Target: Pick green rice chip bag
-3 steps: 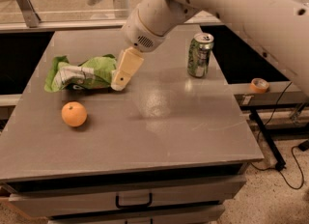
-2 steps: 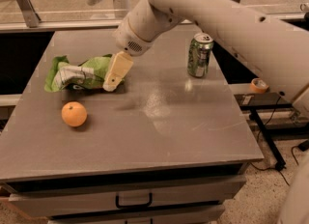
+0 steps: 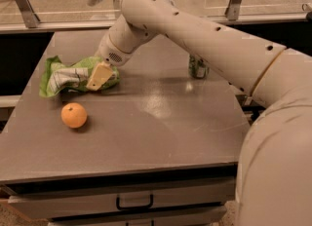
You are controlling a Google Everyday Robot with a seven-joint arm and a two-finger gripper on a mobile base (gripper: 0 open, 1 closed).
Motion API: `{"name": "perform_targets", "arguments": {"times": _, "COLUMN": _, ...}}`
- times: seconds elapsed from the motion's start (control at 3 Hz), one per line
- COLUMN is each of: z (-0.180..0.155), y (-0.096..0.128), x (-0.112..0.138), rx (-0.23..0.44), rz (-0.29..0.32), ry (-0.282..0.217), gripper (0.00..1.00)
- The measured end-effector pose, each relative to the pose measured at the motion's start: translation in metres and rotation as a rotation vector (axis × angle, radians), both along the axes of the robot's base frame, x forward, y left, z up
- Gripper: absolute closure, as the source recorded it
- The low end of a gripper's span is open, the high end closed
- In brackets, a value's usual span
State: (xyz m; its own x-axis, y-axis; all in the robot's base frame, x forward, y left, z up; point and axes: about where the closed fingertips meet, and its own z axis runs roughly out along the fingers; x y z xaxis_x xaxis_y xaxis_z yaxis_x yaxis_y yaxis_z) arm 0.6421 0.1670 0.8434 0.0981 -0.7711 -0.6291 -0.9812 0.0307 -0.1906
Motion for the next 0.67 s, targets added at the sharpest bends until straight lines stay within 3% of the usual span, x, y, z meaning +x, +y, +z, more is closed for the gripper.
{"name": "perform_targets", "arguments": {"times": 0.67, "z": 0.0034, "y": 0.0, "x": 0.0, "rx": 0.0, "rz": 0.0, "ry": 0.0, "gripper": 0.95}}
